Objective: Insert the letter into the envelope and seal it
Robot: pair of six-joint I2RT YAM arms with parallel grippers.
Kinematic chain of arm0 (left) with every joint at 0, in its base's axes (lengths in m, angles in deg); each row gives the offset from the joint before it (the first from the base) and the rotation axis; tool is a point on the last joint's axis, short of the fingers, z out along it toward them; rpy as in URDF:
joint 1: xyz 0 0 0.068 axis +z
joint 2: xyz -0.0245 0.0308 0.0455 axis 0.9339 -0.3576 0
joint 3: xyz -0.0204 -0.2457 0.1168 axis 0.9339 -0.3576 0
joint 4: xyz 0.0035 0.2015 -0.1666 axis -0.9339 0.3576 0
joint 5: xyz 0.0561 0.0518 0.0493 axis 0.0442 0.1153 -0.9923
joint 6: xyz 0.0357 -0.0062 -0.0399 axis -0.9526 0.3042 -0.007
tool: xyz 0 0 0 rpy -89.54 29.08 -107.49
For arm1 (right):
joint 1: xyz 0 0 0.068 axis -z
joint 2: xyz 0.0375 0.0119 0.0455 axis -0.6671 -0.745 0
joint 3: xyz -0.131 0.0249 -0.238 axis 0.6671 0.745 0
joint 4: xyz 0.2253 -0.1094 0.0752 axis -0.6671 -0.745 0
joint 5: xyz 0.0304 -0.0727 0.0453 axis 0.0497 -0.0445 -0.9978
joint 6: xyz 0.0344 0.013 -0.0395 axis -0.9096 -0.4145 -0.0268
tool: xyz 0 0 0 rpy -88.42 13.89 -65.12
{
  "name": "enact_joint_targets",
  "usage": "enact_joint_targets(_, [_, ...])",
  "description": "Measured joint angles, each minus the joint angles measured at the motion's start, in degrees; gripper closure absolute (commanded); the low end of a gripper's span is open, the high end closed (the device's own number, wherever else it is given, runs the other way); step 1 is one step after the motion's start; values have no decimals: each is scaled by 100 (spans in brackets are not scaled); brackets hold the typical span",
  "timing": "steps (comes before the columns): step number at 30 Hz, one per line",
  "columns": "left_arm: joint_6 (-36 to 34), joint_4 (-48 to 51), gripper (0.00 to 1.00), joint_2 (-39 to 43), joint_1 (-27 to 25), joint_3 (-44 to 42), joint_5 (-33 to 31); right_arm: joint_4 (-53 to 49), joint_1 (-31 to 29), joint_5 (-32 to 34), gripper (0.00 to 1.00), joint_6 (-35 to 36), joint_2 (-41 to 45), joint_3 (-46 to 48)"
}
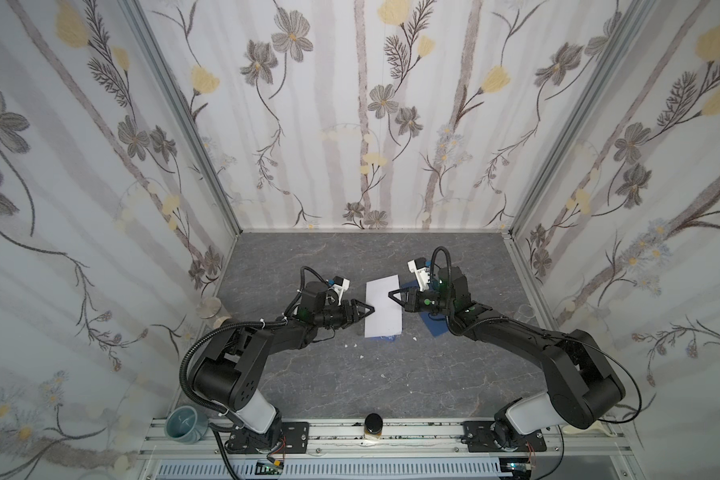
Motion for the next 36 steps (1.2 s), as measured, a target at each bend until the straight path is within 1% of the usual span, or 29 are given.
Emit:
enact_joint_targets(3, [24, -149, 34, -4, -37, -13, 98, 153, 46, -107, 100, -79, 0, 24])
enact_joint_targets(14, [302, -612, 35, -63, -107, -90, 407, 697, 188, -129, 100, -382, -35, 98])
enact_joint_targets(36, [1047, -1624, 39, -42, -122, -98, 789, 1174, 199, -122, 100, -715, -136, 129])
